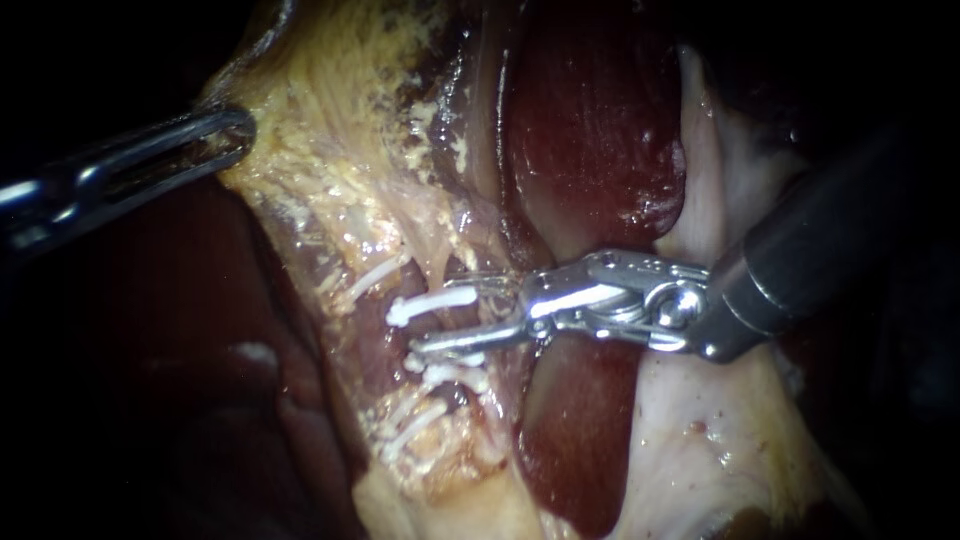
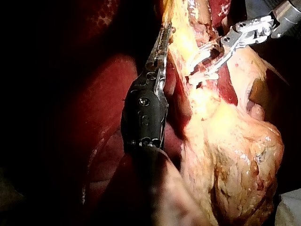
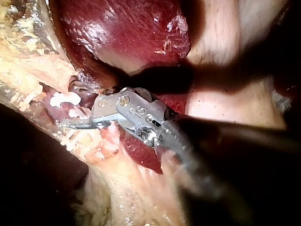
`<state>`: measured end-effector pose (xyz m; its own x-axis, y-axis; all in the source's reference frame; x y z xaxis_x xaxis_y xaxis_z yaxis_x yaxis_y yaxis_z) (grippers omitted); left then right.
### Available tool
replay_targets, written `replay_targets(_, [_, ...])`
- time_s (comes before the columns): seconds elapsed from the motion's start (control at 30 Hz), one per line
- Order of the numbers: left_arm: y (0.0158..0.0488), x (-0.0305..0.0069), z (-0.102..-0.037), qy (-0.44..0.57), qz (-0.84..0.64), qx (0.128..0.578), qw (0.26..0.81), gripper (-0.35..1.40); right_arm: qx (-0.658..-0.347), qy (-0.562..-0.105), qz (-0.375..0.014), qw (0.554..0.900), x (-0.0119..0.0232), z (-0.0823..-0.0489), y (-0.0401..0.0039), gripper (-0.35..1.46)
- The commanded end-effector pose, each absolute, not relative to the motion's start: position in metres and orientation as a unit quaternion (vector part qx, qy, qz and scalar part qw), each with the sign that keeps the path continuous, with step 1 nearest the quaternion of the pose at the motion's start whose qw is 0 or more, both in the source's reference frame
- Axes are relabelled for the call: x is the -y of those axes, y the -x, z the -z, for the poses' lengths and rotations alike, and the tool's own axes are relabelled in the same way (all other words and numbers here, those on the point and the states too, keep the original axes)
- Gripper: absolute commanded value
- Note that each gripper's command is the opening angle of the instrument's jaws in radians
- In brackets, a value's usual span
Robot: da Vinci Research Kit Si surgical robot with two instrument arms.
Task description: Going back third clip right tube
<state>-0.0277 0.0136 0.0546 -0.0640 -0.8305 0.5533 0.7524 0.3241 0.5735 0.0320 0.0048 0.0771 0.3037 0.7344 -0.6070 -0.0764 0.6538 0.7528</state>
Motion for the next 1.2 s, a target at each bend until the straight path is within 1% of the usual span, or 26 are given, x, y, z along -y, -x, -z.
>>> replay_targets(0.03, [0.0278, -0.0136, -0.0547, -0.044, 0.58, 0.443, 0.683, -0.35, -0.524, -0.315, -0.271, 0.744, -0.0047, -0.0772, -0.0319, 0.6])
replay_targets(0.27, [0.0278, -0.0136, -0.0547, -0.044, 0.58, 0.443, 0.683, -0.35, -0.529, -0.309, -0.255, 0.748, -0.0047, -0.0774, -0.0314, 0.6])
replay_targets(0.4, [0.0278, -0.0136, -0.0547, -0.044, 0.58, 0.443, 0.683, -0.35, -0.543, -0.288, -0.215, 0.759, -0.0047, -0.0767, -0.0301, 0.6])
replay_targets(0.57, [0.0278, -0.0136, -0.0548, -0.044, 0.58, 0.443, 0.683, -0.35, -0.559, -0.263, -0.167, 0.768, -0.0052, -0.0744, -0.0261, 0.6])
replay_targets(0.73, [0.028, -0.0135, -0.0549, -0.043, 0.58, 0.443, 0.683, -0.35, -0.57, -0.241, -0.142, 0.773, -0.0067, -0.0714, -0.0219, 0.6])
replay_targets(0.83, [0.0282, -0.0135, -0.0549, -0.043, 0.58, 0.443, 0.682, -0.35, -0.577, -0.233, -0.137, 0.77, -0.0077, -0.0697, -0.0201, 0.6])
replay_targets(0.97, [0.0288, -0.0134, -0.0555, -0.04, 0.581, 0.442, 0.682, -0.35, -0.586, -0.228, -0.133, 0.766, -0.0084, -0.0677, -0.0192, 0.6])
replay_targets(1.07, [0.0297, -0.0133, -0.0562, -0.04, 0.58, 0.445, 0.681, -0.35, -0.588, -0.227, -0.131, 0.766, -0.0081, -0.0671, -0.0194, 0.6])
replay_targets(1.2, [0.0312, -0.0132, -0.0576, -0.046, 0.576, 0.446, 0.684, -0.35, -0.588, -0.228, -0.129, 0.765, -0.0079, -0.0672, -0.0196, 0.6])
